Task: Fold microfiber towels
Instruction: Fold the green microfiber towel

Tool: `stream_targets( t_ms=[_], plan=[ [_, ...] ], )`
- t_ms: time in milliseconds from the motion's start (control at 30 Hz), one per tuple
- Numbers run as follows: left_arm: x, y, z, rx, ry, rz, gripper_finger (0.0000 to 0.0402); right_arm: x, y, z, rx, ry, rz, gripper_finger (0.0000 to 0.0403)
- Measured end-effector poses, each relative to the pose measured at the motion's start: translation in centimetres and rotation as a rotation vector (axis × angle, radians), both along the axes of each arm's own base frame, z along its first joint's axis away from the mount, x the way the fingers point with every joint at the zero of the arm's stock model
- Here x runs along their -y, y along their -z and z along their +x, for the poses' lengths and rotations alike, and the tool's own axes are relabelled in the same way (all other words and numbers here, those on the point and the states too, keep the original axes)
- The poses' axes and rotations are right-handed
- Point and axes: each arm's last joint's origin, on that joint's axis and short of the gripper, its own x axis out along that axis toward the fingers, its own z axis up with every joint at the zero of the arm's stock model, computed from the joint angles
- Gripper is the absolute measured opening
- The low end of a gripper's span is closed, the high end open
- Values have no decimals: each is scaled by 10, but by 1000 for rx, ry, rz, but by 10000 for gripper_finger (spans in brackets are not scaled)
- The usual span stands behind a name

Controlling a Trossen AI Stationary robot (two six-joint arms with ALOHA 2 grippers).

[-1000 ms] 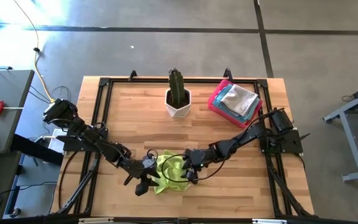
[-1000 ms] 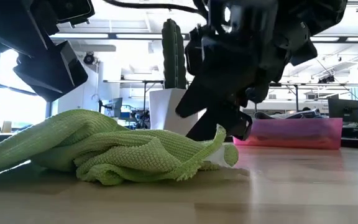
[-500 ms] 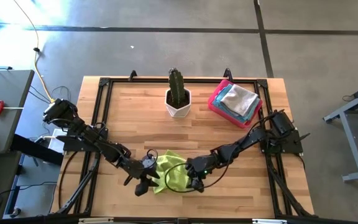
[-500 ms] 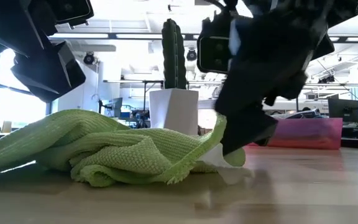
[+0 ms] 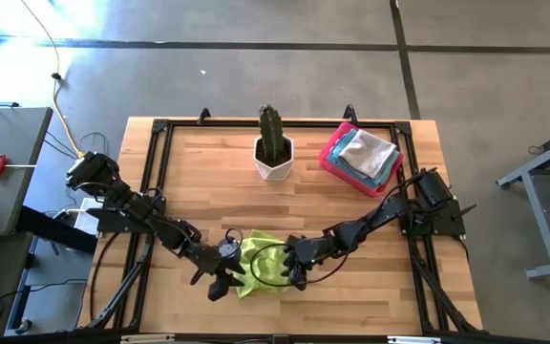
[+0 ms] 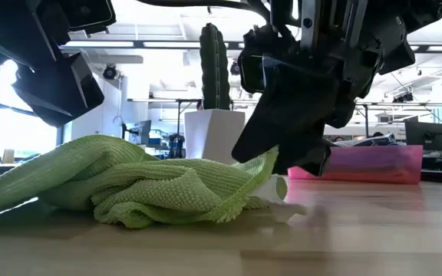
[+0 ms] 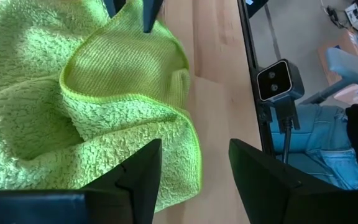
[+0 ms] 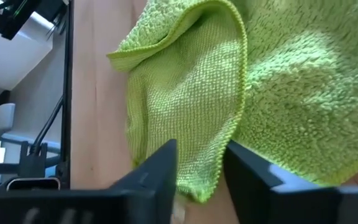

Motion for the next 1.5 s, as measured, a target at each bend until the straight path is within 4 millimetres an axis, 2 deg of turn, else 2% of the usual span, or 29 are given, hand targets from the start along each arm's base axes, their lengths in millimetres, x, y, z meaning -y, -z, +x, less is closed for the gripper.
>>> stream_targets(
  t_ms=[200, 300, 467, 633, 833, 1000, 1100, 1233, 1367, 1500],
  plan=[
    [-1, 0, 0, 7, -21, 12, 179, 0, 0, 0, 14, -12, -27, 11],
    [-2, 0, 1, 18, -91, 28, 179, 3, -9, 0, 39, -17, -27, 13],
    [-5, -2, 3, 77, -151, 111, 179, 6, -42, -6, 120, -62, -74, 3],
    [-6, -11, 9, 216, -200, 221, 179, 15, -74, -22, 129, -27, -176, 1],
    [-11, -28, 18, 432, -417, 442, 179, 24, -102, -38, 169, -9, -278, 1],
    [-8, -30, 27, 467, -386, 507, 179, 30, -123, -45, 247, 42, -359, 0],
    [1, -22, 38, 451, -303, 547, 179, 34, -124, -45, 246, 71, -381, 0],
    [14, -4, 54, 414, -272, 564, 179, 38, -115, -43, 183, 103, -374, 0],
    [24, 11, 73, 389, -353, 566, 179, 43, -103, -42, 99, 214, -386, 0],
    [33, 19, 86, 361, -469, 660, 179, 45, -94, -41, 52, 280, -410, 0]
  ],
)
